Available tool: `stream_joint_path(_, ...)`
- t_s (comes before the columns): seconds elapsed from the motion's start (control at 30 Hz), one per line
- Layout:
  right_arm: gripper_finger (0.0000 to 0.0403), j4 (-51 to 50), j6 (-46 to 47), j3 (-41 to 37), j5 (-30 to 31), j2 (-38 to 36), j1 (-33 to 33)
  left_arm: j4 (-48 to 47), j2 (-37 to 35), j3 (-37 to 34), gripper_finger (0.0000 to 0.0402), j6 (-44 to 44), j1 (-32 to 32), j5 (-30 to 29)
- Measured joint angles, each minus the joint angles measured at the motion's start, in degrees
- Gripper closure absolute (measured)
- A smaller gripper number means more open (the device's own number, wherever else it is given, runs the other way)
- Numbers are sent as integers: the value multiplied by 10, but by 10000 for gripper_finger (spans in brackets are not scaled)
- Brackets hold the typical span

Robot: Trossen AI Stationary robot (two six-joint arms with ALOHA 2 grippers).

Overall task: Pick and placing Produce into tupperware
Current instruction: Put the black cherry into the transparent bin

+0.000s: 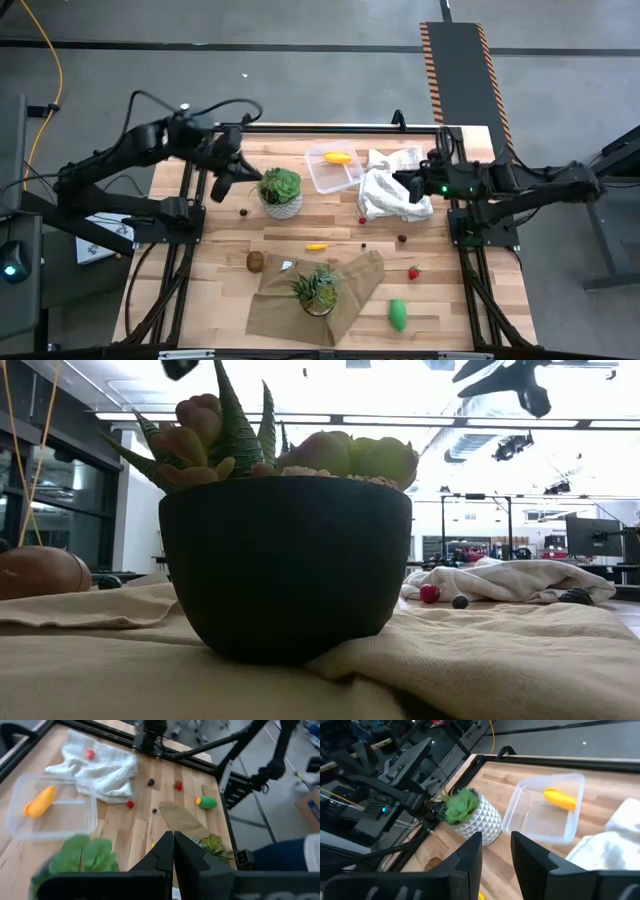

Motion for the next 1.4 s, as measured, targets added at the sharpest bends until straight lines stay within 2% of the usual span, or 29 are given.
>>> stream_joint_path(0.13,308,0,56,0,45,25,62,-3,-61,-38,401,-56,-43,-60)
stream_joint_path(0.27,308,0,107,0,61,66,107,-19,-103,-68,401,-102,-97,-101)
stream_joint_path(0.47,308,0,163,0,63,125,153,-162,-111,-78,401,-160,-169,-147)
stream_joint_path(0.67,308,0,188,0,72,155,180,-232,-112,-78,401,-177,-224,-226)
stream_joint_path(0.8,308,0,189,0,84,157,192,-233,-110,-82,401,-174,-242,-257)
stream_joint_path(0.97,308,0,193,0,97,157,203,-218,-117,-136,401,-186,-243,-261)
stream_joint_path(1.2,308,0,194,0,97,157,208,-152,-132,-229,401,-254,-243,-260)
stream_joint_path(1.4,308,1,194,0,81,157,208,-136,-155,-266,401,-313,-249,-276)
